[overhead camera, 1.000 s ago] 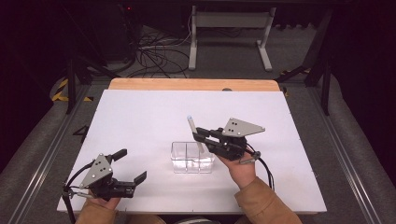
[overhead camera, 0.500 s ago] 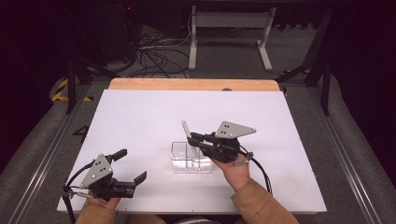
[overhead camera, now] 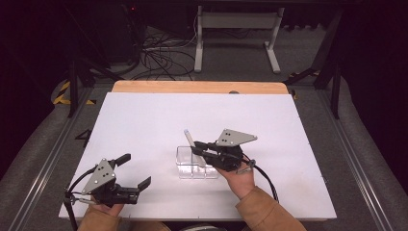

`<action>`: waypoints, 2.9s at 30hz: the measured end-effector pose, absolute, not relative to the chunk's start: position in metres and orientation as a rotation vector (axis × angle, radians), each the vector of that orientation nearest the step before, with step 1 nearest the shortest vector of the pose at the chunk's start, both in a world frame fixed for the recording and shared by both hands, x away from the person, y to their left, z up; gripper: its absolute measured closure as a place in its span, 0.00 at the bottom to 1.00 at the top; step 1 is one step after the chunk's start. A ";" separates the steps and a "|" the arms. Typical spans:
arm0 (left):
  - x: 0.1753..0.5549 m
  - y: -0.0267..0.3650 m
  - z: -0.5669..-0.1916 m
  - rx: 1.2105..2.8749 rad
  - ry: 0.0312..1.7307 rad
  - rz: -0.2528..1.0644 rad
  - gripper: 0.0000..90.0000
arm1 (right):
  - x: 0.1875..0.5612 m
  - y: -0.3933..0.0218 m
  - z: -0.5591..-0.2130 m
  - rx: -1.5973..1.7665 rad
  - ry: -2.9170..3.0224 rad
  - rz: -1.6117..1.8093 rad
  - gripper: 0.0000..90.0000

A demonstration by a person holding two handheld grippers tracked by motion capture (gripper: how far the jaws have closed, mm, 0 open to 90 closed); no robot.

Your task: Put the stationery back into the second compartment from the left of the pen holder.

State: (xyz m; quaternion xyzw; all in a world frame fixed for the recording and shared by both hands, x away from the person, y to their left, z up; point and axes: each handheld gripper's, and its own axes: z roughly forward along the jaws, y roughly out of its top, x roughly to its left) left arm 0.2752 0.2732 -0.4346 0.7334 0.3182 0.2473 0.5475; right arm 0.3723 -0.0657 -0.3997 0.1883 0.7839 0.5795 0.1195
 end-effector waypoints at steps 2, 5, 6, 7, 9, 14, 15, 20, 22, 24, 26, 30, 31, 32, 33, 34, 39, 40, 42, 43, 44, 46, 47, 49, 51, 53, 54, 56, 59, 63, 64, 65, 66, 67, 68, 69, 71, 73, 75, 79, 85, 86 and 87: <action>0.275 0.273 -0.435 1.738 0.753 0.587 0.01 | 0.373 -0.067 -0.400 0.555 2.301 1.682 0.83; 0.276 0.273 -0.435 1.737 0.754 0.586 0.01 | 0.373 -0.069 -0.398 0.536 2.276 1.684 0.61; 0.275 0.273 -0.435 1.735 0.757 0.583 0.01 | 0.373 -0.070 -0.397 0.528 2.267 1.678 0.57; 0.275 0.273 -0.435 1.735 0.758 0.583 0.01 | 0.372 -0.071 -0.395 0.521 2.253 1.673 0.52; 0.275 0.273 -0.435 1.734 0.758 0.583 0.01 | 0.371 -0.073 -0.393 0.518 2.231 1.672 0.44; 0.275 0.273 -0.435 1.735 0.758 0.583 0.01 | 0.371 -0.077 -0.385 0.518 2.224 1.649 0.24; 0.275 0.273 -0.435 1.735 0.757 0.583 0.01 | 0.370 -0.077 -0.383 0.513 2.219 1.642 0.21; 0.275 0.273 -0.435 1.736 0.755 0.585 0.01 | 0.367 -0.082 -0.375 0.489 2.205 1.631 0.18; 0.276 0.273 -0.434 1.735 0.753 0.584 0.01 | 0.366 -0.083 -0.373 0.491 2.204 1.630 0.17; 0.276 0.273 -0.434 1.740 0.750 0.588 0.01 | 0.365 -0.085 -0.372 0.488 2.204 1.628 0.17; 0.276 0.273 -0.434 1.736 0.751 0.584 0.01 | 0.364 -0.087 -0.370 0.482 2.200 1.631 0.17; 0.276 0.273 -0.434 1.733 0.754 0.582 0.01 | 0.362 -0.093 -0.363 0.475 2.180 1.631 0.16; 0.276 0.273 -0.434 1.731 0.755 0.582 0.01 | 0.361 -0.095 -0.362 0.472 2.172 1.627 0.16; 0.276 0.274 -0.434 1.730 0.754 0.583 0.01 | 0.360 -0.097 -0.360 0.476 2.169 1.624 0.16; 0.276 0.274 -0.434 1.732 0.752 0.585 0.01 | 0.360 -0.100 -0.359 0.472 2.161 1.622 0.15; 0.276 0.274 -0.434 1.733 0.751 0.585 0.01 | 0.360 -0.102 -0.358 0.476 2.158 1.617 0.15; 0.275 0.275 -0.433 1.722 0.757 0.588 0.01 | 0.360 -0.117 -0.355 0.506 2.146 1.581 0.10; 0.275 0.275 -0.433 1.720 0.757 0.589 0.01 | 0.360 -0.120 -0.355 0.515 2.144 1.578 0.09; 0.275 0.275 -0.433 1.721 0.760 0.586 0.01 | 0.361 -0.127 -0.355 0.535 2.144 1.581 0.07; 0.275 0.275 -0.433 1.723 0.758 0.586 0.01 | 0.361 -0.131 -0.356 0.543 2.145 1.587 0.06; 0.275 0.275 -0.433 1.718 0.760 0.586 0.01 | 0.361 -0.134 -0.357 0.546 2.143 1.590 0.05; 0.275 0.275 -0.433 1.721 0.757 0.588 0.01 | 0.360 -0.141 -0.360 0.556 2.143 1.579 0.03; 0.275 0.275 -0.433 1.721 0.757 0.589 0.01 | 0.359 -0.145 -0.362 0.558 2.145 1.574 0.02; 0.274 0.276 -0.432 1.722 0.757 0.591 0.01 | 0.358 -0.152 -0.366 0.572 2.148 1.563 0.01; 0.274 0.275 -0.432 1.719 0.759 0.592 0.01 | 0.357 -0.159 -0.371 0.585 2.153 1.556 0.01; 0.274 0.275 -0.432 1.721 0.756 0.594 0.01 | 0.356 -0.165 -0.375 0.606 2.152 1.550 0.00; 0.274 0.275 -0.432 1.722 0.752 0.598 0.01 | 0.355 -0.168 -0.376 0.614 2.157 1.546 0.00; 0.274 0.275 -0.431 1.718 0.750 0.601 0.01 | 0.353 -0.174 -0.380 0.619 2.150 1.549 0.00; 0.273 0.275 -0.431 1.720 0.747 0.601 0.01 | 0.349 -0.181 -0.386 0.619 2.134 1.558 0.00; 0.273 0.275 -0.431 1.719 0.749 0.601 0.01 | 0.346 -0.191 -0.395 0.634 2.133 1.555 0.00; 0.273 0.275 -0.431 1.720 0.749 0.602 0.01 | 0.346 -0.194 -0.398 0.644 2.135 1.554 0.00; 0.272 0.275 -0.431 1.724 0.747 0.605 0.01 | 0.346 -0.197 -0.401 0.655 2.136 1.557 0.00; 0.272 0.275 -0.430 1.727 0.745 0.610 0.01 | 0.346 -0.199 -0.404 0.663 2.137 1.557 0.00; 0.272 0.275 -0.430 1.726 0.744 0.611 0.01 | 0.345 -0.202 -0.406 0.671 2.137 1.552 0.00; 0.272 0.275 -0.430 1.723 0.745 0.609 0.01 | 0.344 -0.204 -0.409 0.679 2.131 1.550 0.00; 0.272 0.275 -0.430 1.727 0.742 0.612 0.01 | 0.343 -0.206 -0.412 0.683 2.128 1.547 0.00; 0.272 0.275 -0.430 1.733 0.740 0.616 0.01 | 0.340 -0.210 -0.418 0.687 2.124 1.529 0.00; 0.271 0.274 -0.431 1.732 0.743 0.613 0.01 | 0.337 -0.213 -0.423 0.689 2.121 1.502 0.00; 0.271 0.274 -0.430 1.733 0.742 0.616 0.01 | 0.335 -0.217 -0.428 0.710 2.126 1.510 0.00; 0.269 0.273 -0.430 1.729 0.735 0.623 0.02 | 0.333 -0.230 -0.438 0.767 2.116 1.534 0.00; 0.268 0.272 -0.431 1.738 0.731 0.626 0.02 | 0.328 -0.243 -0.454 0.858 2.125 1.518 0.00; 0.268 0.272 -0.431 1.740 0.736 0.619 0.02 | 0.327 -0.244 -0.456 0.861 2.131 1.511 0.01; 0.268 0.272 -0.431 1.744 0.738 0.617 0.02 | 0.326 -0.244 -0.458 0.863 2.136 1.505 0.01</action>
